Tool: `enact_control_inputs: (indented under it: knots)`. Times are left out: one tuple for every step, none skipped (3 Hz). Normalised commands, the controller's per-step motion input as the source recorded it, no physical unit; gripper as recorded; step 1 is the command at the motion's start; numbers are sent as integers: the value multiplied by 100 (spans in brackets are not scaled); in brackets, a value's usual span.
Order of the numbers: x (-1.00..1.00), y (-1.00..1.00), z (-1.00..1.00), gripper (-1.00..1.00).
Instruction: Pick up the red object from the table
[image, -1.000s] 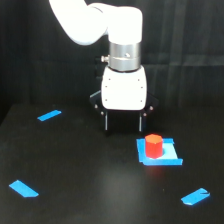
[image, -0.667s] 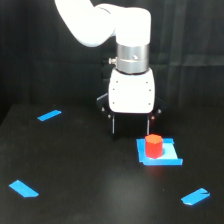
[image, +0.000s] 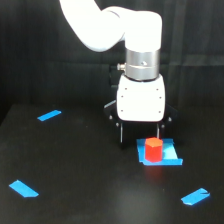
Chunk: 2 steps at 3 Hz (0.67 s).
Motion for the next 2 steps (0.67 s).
enact_control_inputs:
  knots:
    - [7,-52,-29,90]
    - [5,-43,-30,60]
